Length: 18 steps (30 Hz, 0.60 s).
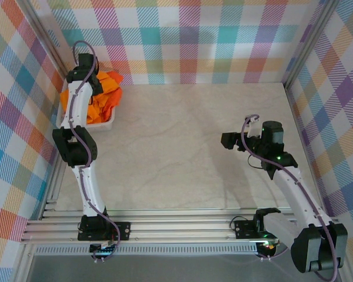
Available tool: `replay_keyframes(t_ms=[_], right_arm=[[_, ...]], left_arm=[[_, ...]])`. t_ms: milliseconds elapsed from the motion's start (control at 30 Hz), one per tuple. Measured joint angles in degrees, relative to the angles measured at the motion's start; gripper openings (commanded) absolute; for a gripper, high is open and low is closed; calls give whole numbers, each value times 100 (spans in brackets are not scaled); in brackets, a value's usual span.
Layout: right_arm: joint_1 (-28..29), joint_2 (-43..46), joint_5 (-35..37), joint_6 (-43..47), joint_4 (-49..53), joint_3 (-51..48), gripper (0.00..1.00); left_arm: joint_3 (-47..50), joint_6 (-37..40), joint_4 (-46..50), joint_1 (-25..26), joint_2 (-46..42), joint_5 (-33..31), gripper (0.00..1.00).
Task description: Fold and stack the shorts
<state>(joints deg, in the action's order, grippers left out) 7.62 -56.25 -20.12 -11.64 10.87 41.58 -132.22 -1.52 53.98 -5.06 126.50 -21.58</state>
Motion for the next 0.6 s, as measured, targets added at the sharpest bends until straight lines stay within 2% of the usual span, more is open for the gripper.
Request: replay_keyframes(t_ms=[67,267,467,600], right_arm=[[11,33,-11,-2,42,22,100],[37,83,-15,-20,83,55,99],[70,83,-39,-94,81,118,100],[101,81,-61,-133,81,129,99]], left_arm=[[0,-2,-11,0,-2,4,0],[0,-13,-46,0,-337,2,0],[0,-81,-352,0,-1252,9,0],[-4,-284,-636,-2,-1797,234,0]])
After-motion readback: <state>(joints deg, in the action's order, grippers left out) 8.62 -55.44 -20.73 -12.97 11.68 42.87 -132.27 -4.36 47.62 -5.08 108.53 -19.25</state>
